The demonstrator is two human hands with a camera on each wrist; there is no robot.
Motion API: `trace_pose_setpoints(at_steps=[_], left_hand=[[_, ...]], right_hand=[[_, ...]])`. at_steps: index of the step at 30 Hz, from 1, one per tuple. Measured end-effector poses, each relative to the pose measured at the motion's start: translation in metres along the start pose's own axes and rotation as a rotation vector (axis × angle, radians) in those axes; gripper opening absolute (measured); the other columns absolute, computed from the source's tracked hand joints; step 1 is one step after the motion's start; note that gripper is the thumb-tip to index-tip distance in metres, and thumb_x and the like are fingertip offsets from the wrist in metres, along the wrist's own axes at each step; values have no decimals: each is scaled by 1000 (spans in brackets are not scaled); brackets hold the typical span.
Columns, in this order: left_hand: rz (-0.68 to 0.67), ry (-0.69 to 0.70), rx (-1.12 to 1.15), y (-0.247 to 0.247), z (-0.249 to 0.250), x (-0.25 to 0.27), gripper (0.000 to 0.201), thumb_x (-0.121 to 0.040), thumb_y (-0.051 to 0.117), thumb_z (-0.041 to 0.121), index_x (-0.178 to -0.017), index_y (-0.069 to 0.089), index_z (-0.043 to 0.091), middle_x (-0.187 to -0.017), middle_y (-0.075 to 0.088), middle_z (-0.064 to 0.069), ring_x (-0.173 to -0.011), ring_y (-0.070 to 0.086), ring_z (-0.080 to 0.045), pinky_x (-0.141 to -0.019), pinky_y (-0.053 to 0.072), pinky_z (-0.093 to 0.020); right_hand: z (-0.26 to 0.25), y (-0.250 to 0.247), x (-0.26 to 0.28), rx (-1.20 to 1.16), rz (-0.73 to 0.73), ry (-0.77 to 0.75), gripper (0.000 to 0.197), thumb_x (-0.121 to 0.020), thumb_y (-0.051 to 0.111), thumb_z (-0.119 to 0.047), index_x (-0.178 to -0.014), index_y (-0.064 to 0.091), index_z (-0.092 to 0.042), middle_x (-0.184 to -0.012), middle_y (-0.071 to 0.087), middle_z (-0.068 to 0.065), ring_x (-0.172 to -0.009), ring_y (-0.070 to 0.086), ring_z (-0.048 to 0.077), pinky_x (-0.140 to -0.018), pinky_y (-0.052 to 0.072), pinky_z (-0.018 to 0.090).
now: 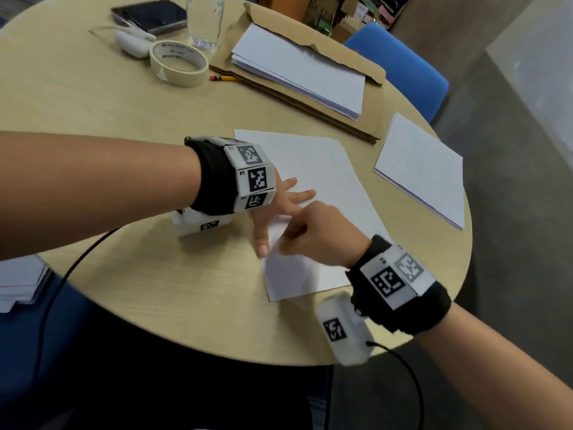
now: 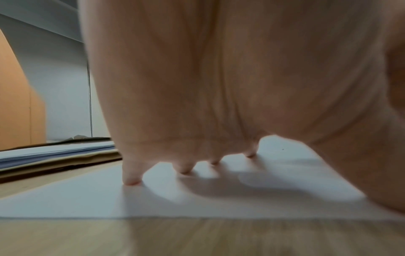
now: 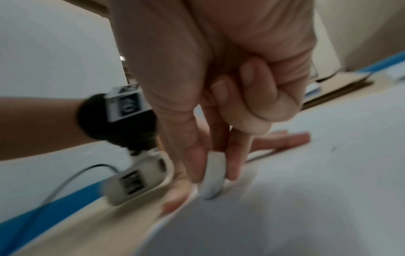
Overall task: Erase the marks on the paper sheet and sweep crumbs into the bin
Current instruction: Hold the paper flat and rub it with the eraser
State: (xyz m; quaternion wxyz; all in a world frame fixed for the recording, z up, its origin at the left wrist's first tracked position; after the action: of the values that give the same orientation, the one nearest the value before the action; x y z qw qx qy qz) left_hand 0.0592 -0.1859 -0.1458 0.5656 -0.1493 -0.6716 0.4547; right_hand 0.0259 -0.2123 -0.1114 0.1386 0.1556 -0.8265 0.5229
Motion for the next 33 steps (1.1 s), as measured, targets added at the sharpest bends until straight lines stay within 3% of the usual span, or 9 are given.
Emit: trace_pose_setpoints(at_steps=[2, 7, 12, 17, 19, 21, 25, 28, 33], left_hand=[[-1, 3, 17, 0, 0, 0, 111, -74, 70, 52, -147, -13, 39, -153, -33, 3, -143, -22, -31, -113, -2, -58], [0, -5, -17, 1, -1, -3, 116, -69, 70, 59, -143, -18, 45, -152, -34, 5, -143, -23, -27, -112, -1, -59], [-6, -3, 14, 1, -1, -2, 112, -74, 70, 53, -146, -14, 39, -152, -34, 3, -143, -23, -30, -112, -2, -59], [-15, -1, 7, 1, -2, -5, 117, -69, 71, 57, -144, -19, 44, -151, -35, 5, -143, -24, -27, -113, -3, -58], [-23, -9, 8, 1, -2, -5, 117, -69, 71, 57, -143, -18, 45, -152, -35, 6, -143, -24, -27, -113, -2, -58], [-25, -7, 36, 0, -3, -4, 114, -71, 72, 53, -145, -15, 44, -153, -33, 6, -143, -24, -27, -113, -2, -58], [-3, 2, 101, -3, -6, -1, 118, -72, 75, 46, -145, -17, 40, -155, -26, 9, -144, -20, -22, -114, -2, -55], [30, -7, 169, -6, -12, -2, 121, -72, 77, 40, -145, -18, 37, -157, -20, 7, -146, -16, -17, -116, -2, -50], [72, -11, 335, -10, -29, 1, 112, -78, 75, 30, -147, -12, 37, -158, -18, 6, -147, -10, -14, -117, -1, -42]], right_hand=[[8, -8, -2, 8, 61, 22, 18, -78, 66, -10, -61, 63, -12, -53, 55, -8, -48, 50, -1, -45, 34, 8], [-13, 25, 16, 69, -52, -111, 17, -79, 64, -9, -75, 69, 6, -72, 68, 16, -55, 47, 15, -51, 33, 22], [12, -5, -3, -75, 9, 9, 26, -76, 71, -17, -52, 62, -16, -52, 53, -2, -44, 43, 0, -52, 32, 19], [-11, 24, 15, -9, -92, -110, 14, -77, 69, -12, -77, 71, 2, -71, 69, 11, -58, 50, 7, -54, 36, 18], [-3, 23, 17, -27, -179, -72, 13, -78, 71, -19, -72, 72, -7, -67, 70, -7, -58, 50, 0, -55, 37, 16], [21, -6, 9, -184, -63, 32, 17, -79, 71, -25, -64, 66, -18, -52, 59, -16, -50, 47, -4, -50, 33, 9], [99, -81, -13, -456, 373, 297, 18, -78, 71, -32, -81, 68, -14, -84, 61, -4, -81, 52, 10, -72, 42, 24], [131, -87, -32, -499, 360, 433, 36, -74, 73, -33, -92, 68, -2, -88, 50, 7, -85, 47, 23, -73, 40, 34], [141, -88, -55, -495, 312, 498, 22, -71, 75, -26, -76, 61, -11, -74, 45, 4, -64, 45, 19, -62, 40, 30]])
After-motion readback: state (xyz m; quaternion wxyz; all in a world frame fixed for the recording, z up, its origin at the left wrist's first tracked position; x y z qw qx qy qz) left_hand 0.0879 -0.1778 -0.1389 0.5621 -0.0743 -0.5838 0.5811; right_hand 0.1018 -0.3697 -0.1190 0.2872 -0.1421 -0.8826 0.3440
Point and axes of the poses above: each hand's wrist, its own x-axis away from the middle knuckle, its own y-axis out of the palm, z = x × y, the point moved 9 cm from there along -x, towards the middle knuckle
